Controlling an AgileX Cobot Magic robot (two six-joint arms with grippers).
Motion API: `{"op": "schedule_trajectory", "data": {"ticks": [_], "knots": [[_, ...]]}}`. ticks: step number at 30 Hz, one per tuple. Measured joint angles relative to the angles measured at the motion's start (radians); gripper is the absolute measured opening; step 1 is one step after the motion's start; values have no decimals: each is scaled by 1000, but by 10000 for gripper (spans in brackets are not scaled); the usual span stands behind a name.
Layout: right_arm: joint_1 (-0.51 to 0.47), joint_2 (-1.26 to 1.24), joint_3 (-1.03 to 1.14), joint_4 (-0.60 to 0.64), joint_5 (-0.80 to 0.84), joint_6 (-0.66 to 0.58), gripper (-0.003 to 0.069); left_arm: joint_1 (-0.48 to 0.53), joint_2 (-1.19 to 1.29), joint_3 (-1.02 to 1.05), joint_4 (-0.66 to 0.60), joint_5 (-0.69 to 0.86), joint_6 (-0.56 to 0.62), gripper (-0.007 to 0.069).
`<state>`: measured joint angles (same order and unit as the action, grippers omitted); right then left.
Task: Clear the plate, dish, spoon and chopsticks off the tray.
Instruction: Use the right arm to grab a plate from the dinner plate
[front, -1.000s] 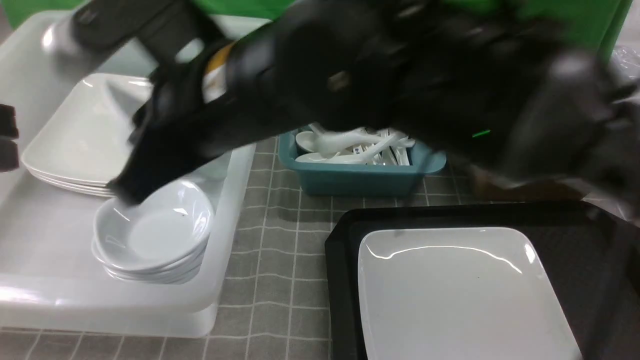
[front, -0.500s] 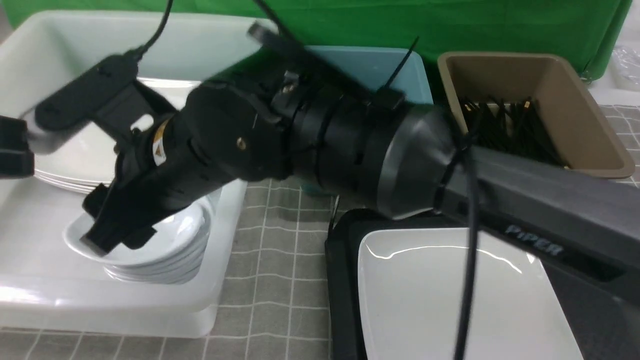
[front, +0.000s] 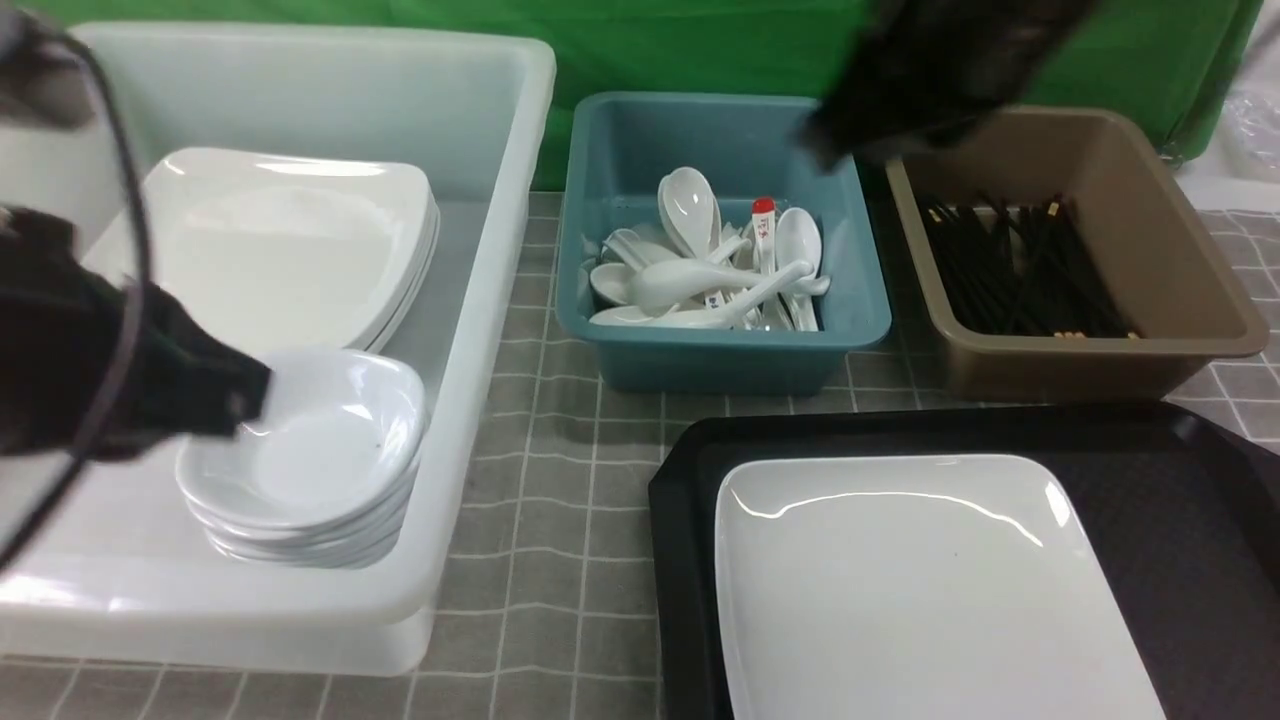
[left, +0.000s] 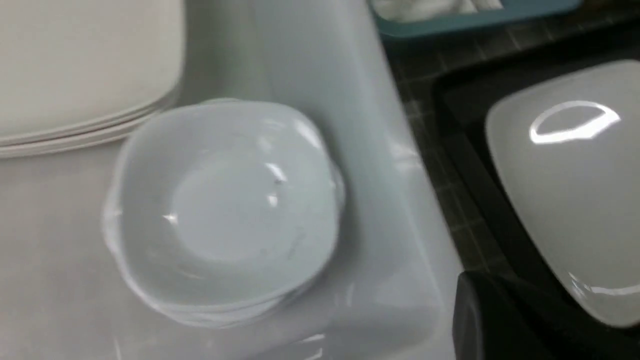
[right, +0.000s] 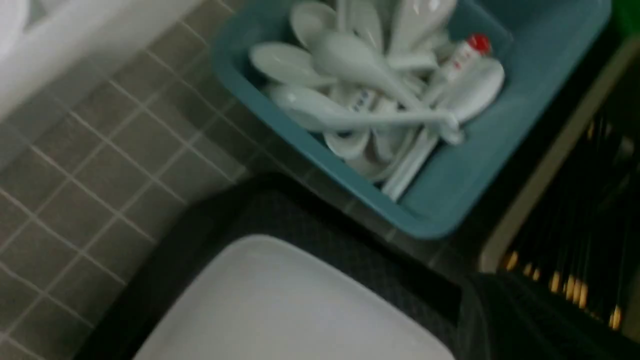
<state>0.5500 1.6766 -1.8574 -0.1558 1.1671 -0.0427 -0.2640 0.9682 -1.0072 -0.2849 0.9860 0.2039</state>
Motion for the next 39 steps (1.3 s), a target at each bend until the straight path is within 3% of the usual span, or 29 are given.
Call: {"op": "schedule_trajectory", "data": {"ticks": [3,4,7,8,11,13,14,15,19,23,28,29,32,39], "knots": [[-228,-76,222,128,-9,-28,17,-104,1,11,47,21,-28,4],[-242,-83,236,141,-11,-30,17,-108,1,12,48,22,-28,4],[-433,-99,494,261,-93,-41,48,-147,1,24,62,24,-40,4],[-441,-97,508,269,-110,-43,58,-147,1,24,63,24,-42,4],[-537,-75,714,425,-283,-121,206,-148,1,27,70,26,-44,4],[-555,-53,789,491,-406,-168,333,-148,1,27,72,25,-44,4],[-557,-46,801,501,-432,-176,358,-148,1,27,72,25,-44,4],[-559,-17,838,529,-531,-193,444,-148,1,27,77,25,-44,4],[-559,64,846,563,-629,-210,542,-148,1,27,91,25,-45,4],[-559,122,841,589,-643,-227,528,-148,1,27,91,25,-45,4],[-544,145,830,609,-648,-280,363,-148,1,27,91,18,-45,4],[-535,146,828,613,-648,-296,297,-148,1,27,91,13,-45,4],[-515,146,826,613,-661,-321,232,-148,1,27,91,6,-45,4],[-502,125,827,609,-675,-320,226,-148,1,27,92,1,-47,4]]}}
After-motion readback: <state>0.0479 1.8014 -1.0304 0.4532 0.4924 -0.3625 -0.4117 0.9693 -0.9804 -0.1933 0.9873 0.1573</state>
